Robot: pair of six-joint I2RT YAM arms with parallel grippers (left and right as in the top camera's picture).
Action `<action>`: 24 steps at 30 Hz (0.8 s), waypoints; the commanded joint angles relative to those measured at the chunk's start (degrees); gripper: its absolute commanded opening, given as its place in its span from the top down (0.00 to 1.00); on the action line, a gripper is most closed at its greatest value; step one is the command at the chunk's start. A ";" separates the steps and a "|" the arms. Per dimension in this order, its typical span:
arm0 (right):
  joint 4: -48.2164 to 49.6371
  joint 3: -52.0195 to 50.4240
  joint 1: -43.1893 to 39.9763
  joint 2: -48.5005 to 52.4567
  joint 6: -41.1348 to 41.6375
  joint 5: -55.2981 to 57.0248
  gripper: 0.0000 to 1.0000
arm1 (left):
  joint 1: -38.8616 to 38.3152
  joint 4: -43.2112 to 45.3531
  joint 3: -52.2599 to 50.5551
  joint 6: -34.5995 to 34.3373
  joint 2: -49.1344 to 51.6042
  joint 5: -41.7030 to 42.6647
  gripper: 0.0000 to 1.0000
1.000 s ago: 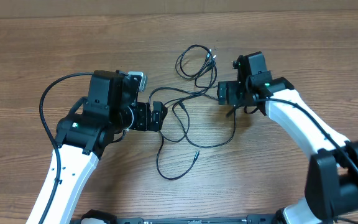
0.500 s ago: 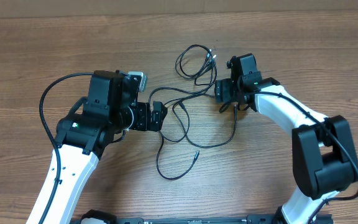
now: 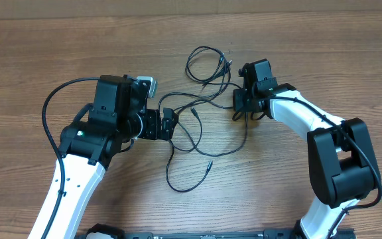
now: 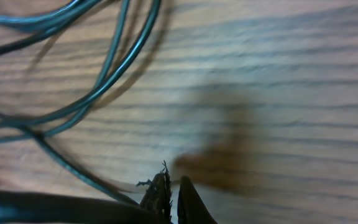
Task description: Untangle cables
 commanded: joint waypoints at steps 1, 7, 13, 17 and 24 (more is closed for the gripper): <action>-0.85 0.52 -0.22 -2.49 -0.09 -6.86 0.96 | 0.26 0.04 0.98 -0.76 -0.24 0.44 0.00; -2.49 1.60 -0.22 -10.34 -0.07 -20.83 0.96 | 0.26 0.04 0.98 -0.76 -0.24 0.44 0.00; -2.73 1.60 -0.11 -19.93 -0.04 -28.50 0.96 | 0.26 0.04 0.98 -0.76 -0.24 0.44 0.01; -3.17 1.60 -0.11 -26.47 0.00 -31.15 0.96 | 0.26 0.04 0.98 -0.76 -0.24 0.44 0.00; -0.52 1.60 -0.11 -38.88 0.17 -33.88 0.96 | 0.26 0.04 0.98 -0.74 -0.24 0.44 0.01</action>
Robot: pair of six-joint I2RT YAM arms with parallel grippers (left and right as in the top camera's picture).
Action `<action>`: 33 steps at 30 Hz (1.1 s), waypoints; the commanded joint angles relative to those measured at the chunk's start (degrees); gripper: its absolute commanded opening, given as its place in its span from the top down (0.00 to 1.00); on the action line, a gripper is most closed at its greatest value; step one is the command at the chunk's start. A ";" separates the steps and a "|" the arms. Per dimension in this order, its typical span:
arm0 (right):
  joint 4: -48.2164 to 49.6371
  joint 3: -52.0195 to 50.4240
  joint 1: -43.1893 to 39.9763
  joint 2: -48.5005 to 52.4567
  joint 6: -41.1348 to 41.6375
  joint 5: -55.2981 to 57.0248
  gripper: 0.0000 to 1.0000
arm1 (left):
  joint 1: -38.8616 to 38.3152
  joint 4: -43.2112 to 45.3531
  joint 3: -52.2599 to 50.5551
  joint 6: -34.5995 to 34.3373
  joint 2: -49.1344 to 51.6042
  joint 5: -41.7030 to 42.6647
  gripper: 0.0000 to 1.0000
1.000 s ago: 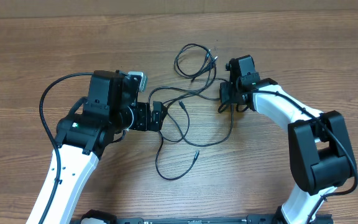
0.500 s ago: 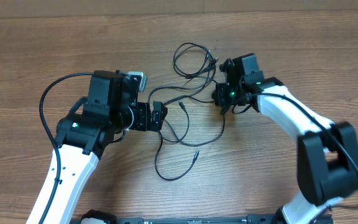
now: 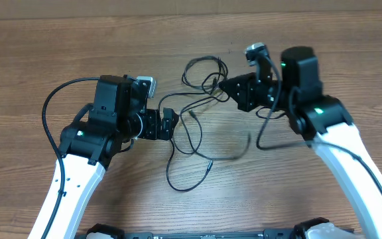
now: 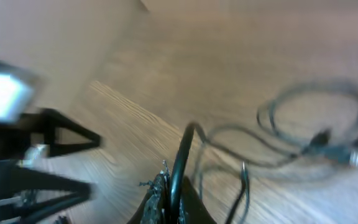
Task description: Untangle cables
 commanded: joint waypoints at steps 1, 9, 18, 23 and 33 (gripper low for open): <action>2.36 1.57 -0.11 -6.60 0.13 -3.02 0.96 | 0.26 0.07 0.98 -0.74 -0.24 0.44 0.00; 13.75 1.57 -0.11 -17.00 0.15 -3.08 0.96 | 0.26 0.07 0.98 -0.76 -0.24 0.44 0.00; 21.77 1.57 -0.11 -17.66 0.15 -3.06 0.96 | 0.26 0.07 0.98 -0.74 -0.24 0.44 0.00; 26.05 1.57 -0.11 -17.00 0.13 -3.02 0.96 | 0.26 0.07 0.98 -0.76 -0.24 0.44 0.00; 41.97 1.57 -0.11 -17.03 0.11 -2.82 0.96 | 0.26 0.07 0.98 -0.76 -0.24 0.44 0.00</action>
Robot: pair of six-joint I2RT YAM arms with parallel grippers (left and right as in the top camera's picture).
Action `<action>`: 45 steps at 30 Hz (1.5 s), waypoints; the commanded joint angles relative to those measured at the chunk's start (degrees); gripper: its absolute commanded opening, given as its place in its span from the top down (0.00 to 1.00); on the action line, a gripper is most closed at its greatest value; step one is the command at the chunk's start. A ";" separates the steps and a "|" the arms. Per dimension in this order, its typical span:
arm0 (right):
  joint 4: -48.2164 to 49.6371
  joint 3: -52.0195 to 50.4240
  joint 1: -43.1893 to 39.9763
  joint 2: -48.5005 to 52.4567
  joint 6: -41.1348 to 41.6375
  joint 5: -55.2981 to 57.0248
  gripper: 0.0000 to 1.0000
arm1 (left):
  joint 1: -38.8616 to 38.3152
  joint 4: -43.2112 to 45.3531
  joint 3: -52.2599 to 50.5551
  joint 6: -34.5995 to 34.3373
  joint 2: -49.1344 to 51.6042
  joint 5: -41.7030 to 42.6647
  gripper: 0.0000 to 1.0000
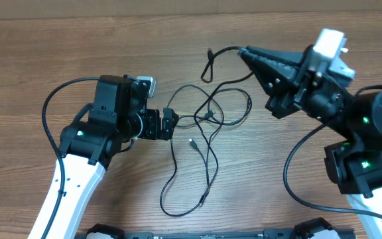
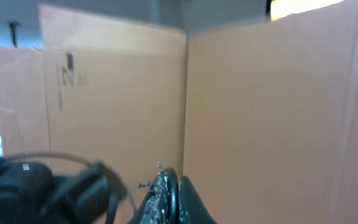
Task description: Untangle cables
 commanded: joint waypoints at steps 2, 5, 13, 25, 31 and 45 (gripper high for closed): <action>8.24 1.33 -0.11 -0.26 0.13 0.72 0.96 | 0.26 0.04 0.96 -0.74 -0.24 0.46 0.00; 13.77 1.33 -0.11 -0.26 0.15 2.43 0.96 | 0.26 0.04 0.96 -0.76 -0.24 0.48 0.00; 21.53 1.33 -0.11 -0.24 -0.55 9.99 0.96 | 0.26 0.04 0.96 -0.76 -0.24 0.46 0.00; 35.12 1.33 -0.11 1.66 -0.48 15.30 0.96 | 0.26 0.04 0.96 -0.74 -0.24 0.46 0.00; 41.86 1.33 -0.11 4.94 -0.48 9.35 0.96 | 0.26 0.04 0.96 -0.74 -0.24 0.46 0.01; 47.39 1.33 -0.11 13.33 -0.50 7.37 0.96 | 0.26 0.04 0.96 -0.76 -0.24 0.46 0.00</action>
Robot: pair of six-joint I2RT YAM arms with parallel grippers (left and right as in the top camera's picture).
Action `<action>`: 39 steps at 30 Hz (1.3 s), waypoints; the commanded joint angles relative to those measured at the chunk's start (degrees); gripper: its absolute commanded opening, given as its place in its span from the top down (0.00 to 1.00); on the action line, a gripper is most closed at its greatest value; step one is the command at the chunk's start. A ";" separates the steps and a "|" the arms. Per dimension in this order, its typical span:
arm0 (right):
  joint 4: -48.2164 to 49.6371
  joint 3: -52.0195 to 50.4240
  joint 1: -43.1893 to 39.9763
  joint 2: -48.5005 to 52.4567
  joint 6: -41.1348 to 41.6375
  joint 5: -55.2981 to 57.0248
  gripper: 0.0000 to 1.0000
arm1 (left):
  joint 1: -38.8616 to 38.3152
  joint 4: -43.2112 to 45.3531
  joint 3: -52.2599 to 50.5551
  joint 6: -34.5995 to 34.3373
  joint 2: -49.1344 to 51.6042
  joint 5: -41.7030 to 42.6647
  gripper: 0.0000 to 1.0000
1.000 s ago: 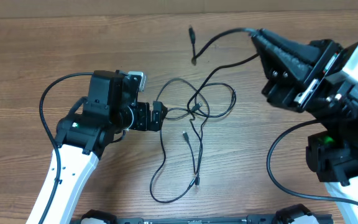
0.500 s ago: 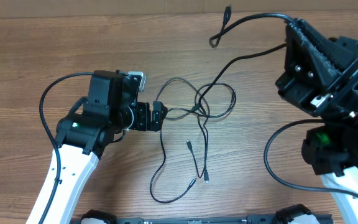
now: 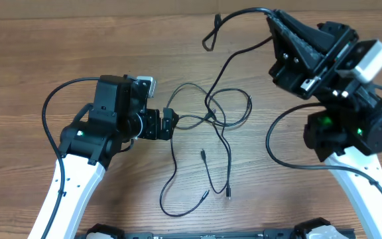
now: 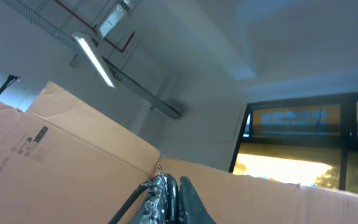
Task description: Untangle cables
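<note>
Thin black cables [image 3: 211, 113] lie tangled on the wooden table [image 3: 38, 60] in the overhead view, with loose plug ends near the front. My right gripper [image 3: 270, 14] is raised high at the back right, shut on one black cable [image 4: 129, 202] that hangs from it down to the knot. In the right wrist view the fingers [image 4: 188, 202] pinch that cable and point up at a ceiling. My left gripper [image 3: 171, 124] sits low at the left of the tangle, shut on a cable there.
Cardboard walls [image 4: 55, 162] stand beyond the table's far edge. A ceiling lamp [image 4: 95, 59] and a lit window [image 4: 303, 168] fill the right wrist view. The right arm's own black lead [image 3: 284, 159] loops beside its base. Bare wood lies to the far left and front right.
My right gripper has gone higher and further back with its cable. The wrist view has tipped from cardboard to ceiling. The loops on the table have drawn out, and a plug end now lies nearer the front.
My right gripper was low at the right of the tangle, fingers closed over the wood. Then it was shut on a cable just above the table, then high with it, and now higher still. The left gripper has kept its hold and place throughout.
</note>
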 commanded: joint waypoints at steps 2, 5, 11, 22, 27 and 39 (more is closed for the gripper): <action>0.17 1.25 -0.11 2.62 -0.24 -0.02 0.96 | 0.26 0.07 0.94 -0.74 -0.24 0.44 0.01; 1.18 1.25 -0.11 4.66 -0.24 0.24 0.96 | 0.26 0.07 0.94 -0.74 -0.24 0.44 0.01; 9.25 1.27 -0.07 7.78 0.26 0.63 0.96 | 0.26 0.07 0.94 -0.76 -0.24 0.44 0.00; 20.98 2.05 0.39 8.74 4.15 2.73 0.96 | 0.26 0.07 0.94 -0.76 -0.24 0.44 0.00; 20.98 2.99 0.39 8.74 5.22 3.30 0.96 | 0.26 0.07 0.94 -0.74 -0.24 0.44 0.00; 9.66 3.13 0.37 8.74 5.20 3.72 0.96 | 0.26 0.07 0.94 -0.76 -0.24 0.44 0.00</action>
